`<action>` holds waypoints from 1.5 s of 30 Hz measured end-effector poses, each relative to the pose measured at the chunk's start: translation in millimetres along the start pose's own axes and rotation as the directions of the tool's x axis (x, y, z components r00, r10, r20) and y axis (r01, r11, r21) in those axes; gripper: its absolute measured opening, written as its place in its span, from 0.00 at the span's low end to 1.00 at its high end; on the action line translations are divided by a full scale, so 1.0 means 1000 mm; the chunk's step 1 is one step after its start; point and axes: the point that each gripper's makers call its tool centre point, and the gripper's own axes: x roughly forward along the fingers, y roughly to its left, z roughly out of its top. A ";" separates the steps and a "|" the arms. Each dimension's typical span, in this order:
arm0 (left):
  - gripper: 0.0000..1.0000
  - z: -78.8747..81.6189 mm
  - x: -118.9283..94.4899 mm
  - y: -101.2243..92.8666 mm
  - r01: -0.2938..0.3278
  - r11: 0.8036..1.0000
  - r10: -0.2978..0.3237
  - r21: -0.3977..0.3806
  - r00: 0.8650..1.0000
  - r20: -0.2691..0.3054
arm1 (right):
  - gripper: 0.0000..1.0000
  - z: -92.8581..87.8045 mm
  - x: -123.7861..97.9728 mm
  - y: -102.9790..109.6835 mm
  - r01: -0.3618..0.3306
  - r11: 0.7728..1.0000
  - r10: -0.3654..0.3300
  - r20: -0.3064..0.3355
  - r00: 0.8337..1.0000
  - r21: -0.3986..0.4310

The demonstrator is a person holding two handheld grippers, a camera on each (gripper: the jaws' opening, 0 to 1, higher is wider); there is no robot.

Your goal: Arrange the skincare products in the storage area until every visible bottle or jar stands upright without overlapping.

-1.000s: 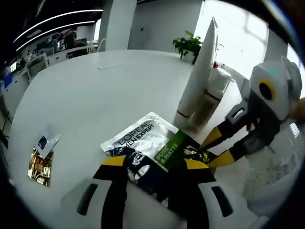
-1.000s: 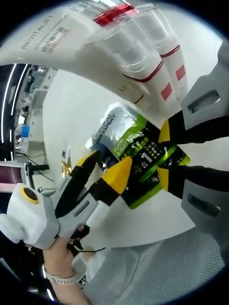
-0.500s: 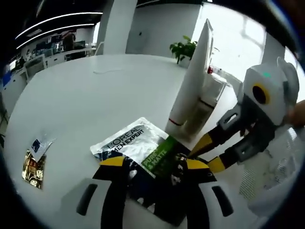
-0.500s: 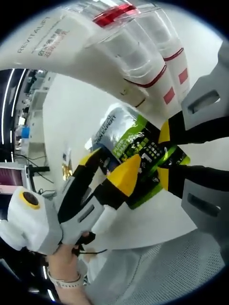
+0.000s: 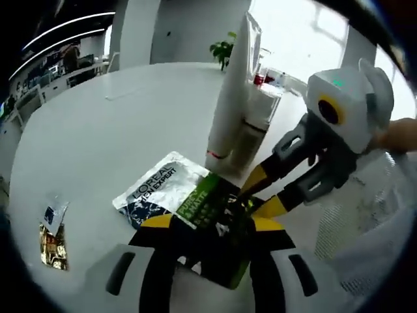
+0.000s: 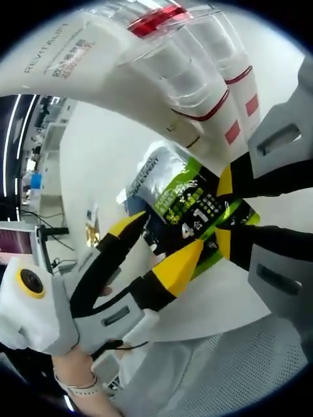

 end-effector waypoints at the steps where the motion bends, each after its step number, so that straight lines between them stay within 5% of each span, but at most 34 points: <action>1: 0.40 0.000 0.001 0.001 -0.014 0.999 0.014 0.031 1.000 -0.005 | 0.16 0.000 0.000 0.000 0.000 1.000 0.000 -0.001 1.000 -0.001; 7: 0.40 -0.022 0.011 -0.007 0.007 0.997 0.001 0.082 0.995 -0.101 | 0.16 0.000 0.000 0.000 0.001 1.000 -0.001 0.001 1.000 0.001; 22: 0.42 -0.017 0.013 -0.004 -0.021 0.995 0.028 0.097 0.997 -0.070 | 0.16 0.003 -0.005 0.004 -0.019 1.000 0.019 -0.017 1.000 -0.025; 30: 0.41 -0.015 0.015 -0.003 -0.010 0.996 0.015 0.091 0.998 -0.063 | 0.20 0.011 -0.030 0.019 -0.073 0.997 0.073 -0.005 0.997 -0.024; 34: 0.41 -0.014 0.015 -0.003 -0.009 0.996 0.014 0.088 0.998 -0.057 | 0.19 0.026 -0.050 0.022 -0.050 0.998 0.053 0.048 0.997 -0.045; 39: 0.41 -0.013 0.017 -0.001 -0.002 0.996 0.004 0.085 0.999 -0.034 | 0.20 0.037 -0.076 0.028 -0.054 0.998 0.047 0.153 0.987 0.043; 45: 0.42 -0.011 0.017 -0.001 0.003 0.996 0.000 0.092 1.000 -0.028 | 0.25 0.029 -0.108 0.024 0.019 0.997 -0.032 0.187 0.982 0.071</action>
